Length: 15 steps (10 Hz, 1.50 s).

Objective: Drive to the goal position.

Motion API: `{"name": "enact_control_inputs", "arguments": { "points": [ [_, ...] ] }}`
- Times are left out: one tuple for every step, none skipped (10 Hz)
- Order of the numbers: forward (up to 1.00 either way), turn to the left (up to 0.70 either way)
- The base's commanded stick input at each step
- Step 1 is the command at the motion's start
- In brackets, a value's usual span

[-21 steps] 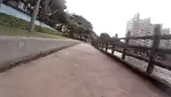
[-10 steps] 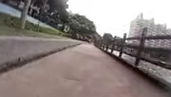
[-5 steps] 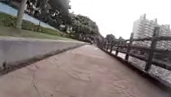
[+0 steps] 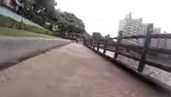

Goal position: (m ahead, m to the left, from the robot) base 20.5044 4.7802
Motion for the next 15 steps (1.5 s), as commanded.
{"name": "enact_control_inputs", "arguments": {
  "points": [
    [1.00,0.00],
    [1.00,0.00],
    [1.00,0.00],
    [1.00,0.00],
    [1.00,0.00],
    [1.00,0.00],
    [1.00,0.00],
    [1.00,0.00],
    [1.00,0.00],
    [1.00,0.00],
    [1.00,0.00],
    [1.00,0.00],
    [1.00,0.00],
    [1.00,0.00],
    [1.00,0.00]
  ]
}}
